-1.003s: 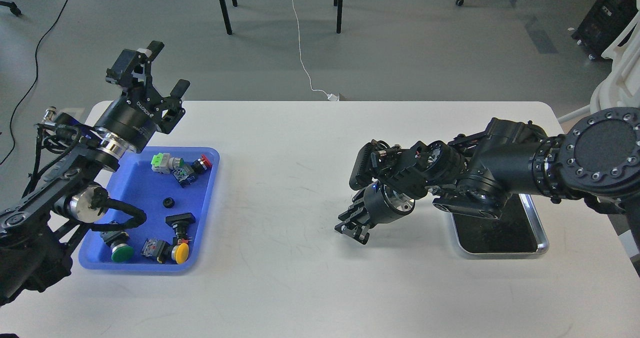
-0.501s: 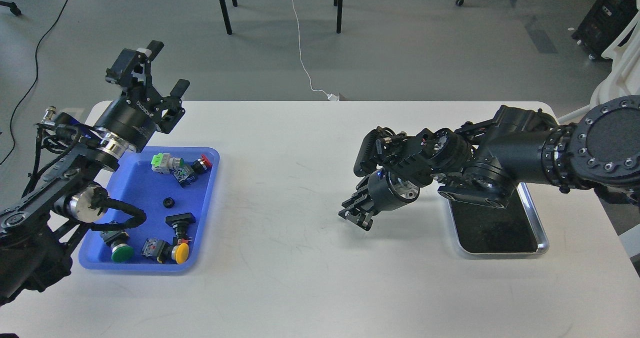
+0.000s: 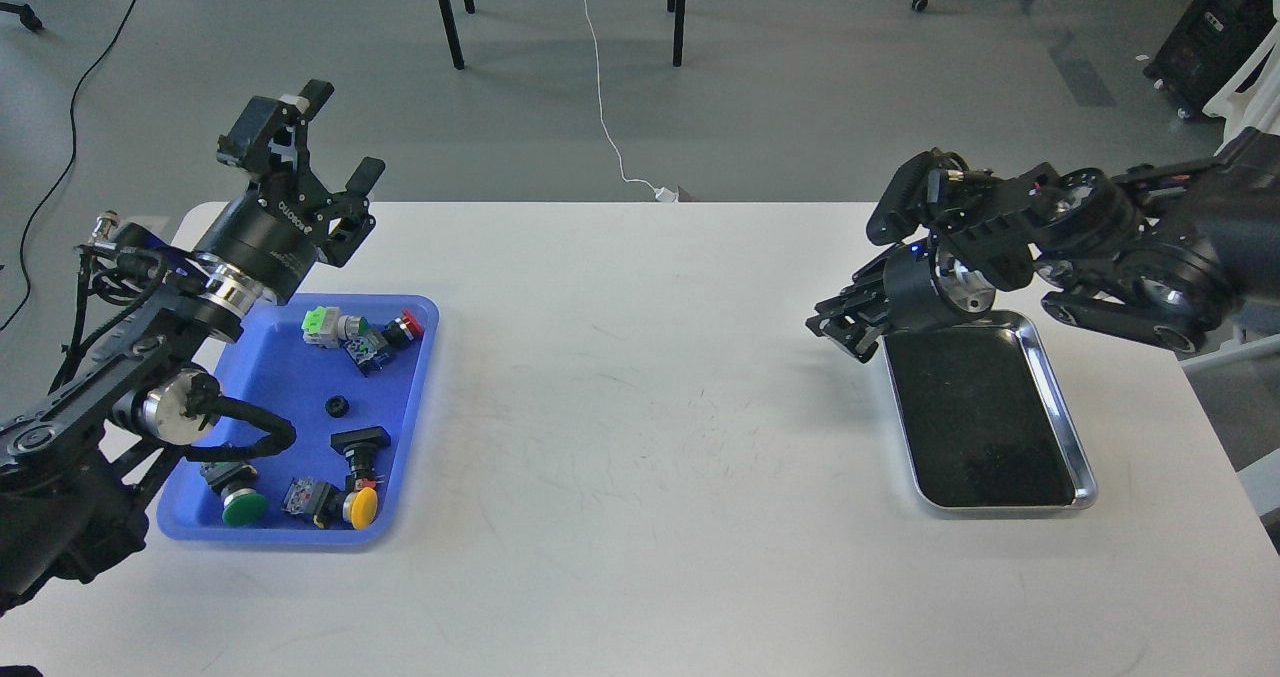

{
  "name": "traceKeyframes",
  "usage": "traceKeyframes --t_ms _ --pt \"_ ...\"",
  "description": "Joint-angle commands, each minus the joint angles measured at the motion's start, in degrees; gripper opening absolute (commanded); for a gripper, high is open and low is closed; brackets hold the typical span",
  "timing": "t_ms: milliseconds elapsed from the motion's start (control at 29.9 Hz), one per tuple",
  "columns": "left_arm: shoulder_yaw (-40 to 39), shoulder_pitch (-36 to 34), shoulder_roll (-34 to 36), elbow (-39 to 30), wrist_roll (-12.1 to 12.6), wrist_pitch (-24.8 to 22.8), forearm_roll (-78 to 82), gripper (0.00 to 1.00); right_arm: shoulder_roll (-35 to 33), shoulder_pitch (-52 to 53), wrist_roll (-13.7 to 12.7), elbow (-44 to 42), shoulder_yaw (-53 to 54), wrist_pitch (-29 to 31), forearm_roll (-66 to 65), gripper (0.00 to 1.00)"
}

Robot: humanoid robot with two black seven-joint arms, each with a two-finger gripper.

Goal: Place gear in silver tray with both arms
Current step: 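Carry the gear into the silver tray and open the right gripper, then lift the right gripper away from the silver tray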

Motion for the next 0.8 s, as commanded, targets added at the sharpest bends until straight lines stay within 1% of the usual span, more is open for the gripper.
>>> traceKeyframes --t_ms 0,167,267,401,568,602,769 --pt "0.0 0.0 0.0 -0.1 0.1 0.0 0.0 0.98 -4.6 -1.9 0.0 -0.9 -0.9 0.0 -0.6 0.19" --pt "0.0 0.0 -0.3 -0.2 0.1 0.1 0.1 0.98 -5.4 -6.2 0.0 -4.7 -0.9 0.0 -0.6 0.19" --pt "0.0 0.0 -0.4 -0.2 0.1 0.0 0.1 0.98 -4.9 -9.3 0.0 -9.1 -0.6 -0.2 -0.6 0.19" --pt "0.0 0.0 -0.4 -0.2 0.1 0.0 0.1 0.98 -4.3 -12.1 0.0 -12.9 -0.2 -0.4 -0.4 0.2" --pt "0.2 0.0 -0.3 -0.2 0.1 0.0 0.1 0.98 -1.4 -13.3 0.0 -13.4 1.7 -0.6 0.1 0.22" --pt "0.2 0.0 -0.3 -0.2 0.1 0.0 0.1 0.98 -1.1 -13.5 0.0 -13.8 2.0 -0.6 0.1 0.24" --pt "0.0 0.1 -0.5 -0.2 0.1 0.0 0.1 0.98 1.2 -14.8 0.0 -16.3 2.2 -0.5 0.1 0.26"
